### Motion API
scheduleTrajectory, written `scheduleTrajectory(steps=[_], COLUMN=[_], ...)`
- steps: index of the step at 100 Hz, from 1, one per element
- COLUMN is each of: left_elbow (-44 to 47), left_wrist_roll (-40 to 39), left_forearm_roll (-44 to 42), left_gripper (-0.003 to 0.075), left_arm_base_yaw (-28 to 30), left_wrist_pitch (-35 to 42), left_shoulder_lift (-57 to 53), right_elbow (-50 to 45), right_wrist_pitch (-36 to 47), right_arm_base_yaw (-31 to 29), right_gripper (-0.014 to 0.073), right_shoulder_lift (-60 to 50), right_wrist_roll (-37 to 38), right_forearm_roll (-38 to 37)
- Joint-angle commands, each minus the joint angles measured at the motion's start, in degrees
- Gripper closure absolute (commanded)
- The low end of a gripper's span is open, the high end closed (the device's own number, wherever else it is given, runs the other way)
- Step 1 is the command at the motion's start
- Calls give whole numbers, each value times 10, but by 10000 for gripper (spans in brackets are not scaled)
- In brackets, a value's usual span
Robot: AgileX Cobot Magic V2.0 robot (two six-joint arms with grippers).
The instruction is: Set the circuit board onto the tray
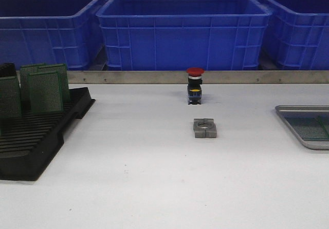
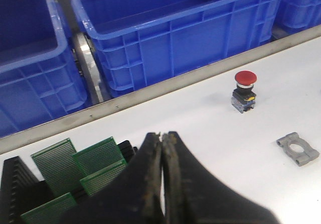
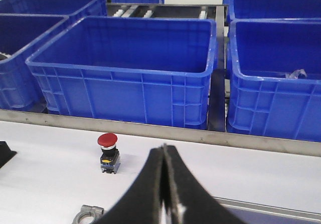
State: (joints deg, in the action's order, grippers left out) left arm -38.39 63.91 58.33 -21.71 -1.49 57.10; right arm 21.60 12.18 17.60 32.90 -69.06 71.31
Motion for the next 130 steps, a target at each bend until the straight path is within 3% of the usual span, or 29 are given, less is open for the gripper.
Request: scheduleTrajectory(steps=[1, 36, 71, 130], left_elbow=[14, 170, 272, 281], left_wrist_roll=[-6, -5, -5, -5], left_forearm_roll=[9, -11, -11, -11], left_gripper=[741, 741, 741, 741], left_arm_base_yaw=[-14, -18, -18, -18], left_wrist_pitch=[52, 72, 76, 79], left_shoulder_lift=[-43, -242, -428, -450], right_elbow=[-9, -79, -81, -81], right_wrist_pitch=[4, -18, -43, -118], right_arm_base_yaw=[1, 1, 1, 1], right_gripper=[654, 654, 654, 654], right_shoulder_lift=[-41, -164, -178, -178], right_wrist_roll=[-6, -6, -6, -6], right_forearm_roll=[-4, -4, -4, -4])
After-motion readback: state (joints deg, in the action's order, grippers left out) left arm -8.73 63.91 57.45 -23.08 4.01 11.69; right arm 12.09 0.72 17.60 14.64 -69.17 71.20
